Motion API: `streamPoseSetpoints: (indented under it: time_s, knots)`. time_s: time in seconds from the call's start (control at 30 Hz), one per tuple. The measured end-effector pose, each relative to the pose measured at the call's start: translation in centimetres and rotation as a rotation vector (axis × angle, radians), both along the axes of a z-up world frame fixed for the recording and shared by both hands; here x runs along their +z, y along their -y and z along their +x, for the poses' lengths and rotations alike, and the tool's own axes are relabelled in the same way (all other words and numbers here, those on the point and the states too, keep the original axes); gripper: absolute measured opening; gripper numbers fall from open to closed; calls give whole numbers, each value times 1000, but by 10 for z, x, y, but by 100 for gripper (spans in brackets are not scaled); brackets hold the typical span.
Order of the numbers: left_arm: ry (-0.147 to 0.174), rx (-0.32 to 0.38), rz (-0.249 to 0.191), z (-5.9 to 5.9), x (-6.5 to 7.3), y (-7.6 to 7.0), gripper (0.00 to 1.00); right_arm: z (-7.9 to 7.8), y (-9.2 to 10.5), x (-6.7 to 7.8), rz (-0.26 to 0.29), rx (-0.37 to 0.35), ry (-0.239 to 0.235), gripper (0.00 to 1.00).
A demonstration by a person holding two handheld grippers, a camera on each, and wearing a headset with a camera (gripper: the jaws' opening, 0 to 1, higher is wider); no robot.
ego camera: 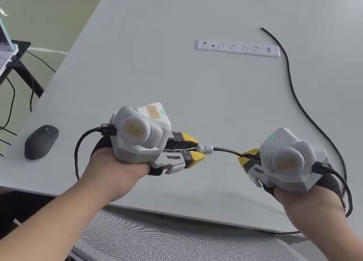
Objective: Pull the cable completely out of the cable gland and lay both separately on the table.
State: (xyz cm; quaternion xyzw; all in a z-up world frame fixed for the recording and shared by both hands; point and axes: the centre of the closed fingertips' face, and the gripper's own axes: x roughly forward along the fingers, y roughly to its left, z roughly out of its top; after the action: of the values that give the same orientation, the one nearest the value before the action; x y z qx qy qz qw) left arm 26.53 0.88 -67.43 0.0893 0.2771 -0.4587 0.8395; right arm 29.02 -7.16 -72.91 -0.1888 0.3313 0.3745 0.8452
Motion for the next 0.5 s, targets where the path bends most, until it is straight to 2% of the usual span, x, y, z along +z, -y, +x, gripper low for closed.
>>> streamPoseSetpoints:
  time_s: [0.13, 0.33, 0.4, 0.5]
  knots:
    - [2, -3, 3, -1, 0, 1, 16, -1, 11, -11, 16, -85, -52, 0]
    - [4, -2, 9, -1, -2, -1, 16, -2, 22, -26, 31, -167, -115, 0]
    - [1, -2, 11, -1, -3, -1, 16, -3, 25, -28, 26, -175, -129, 0]
    - [2, -5, 14, -2, -3, -1, 16, -2, 24, -27, 23, -165, -118, 0]
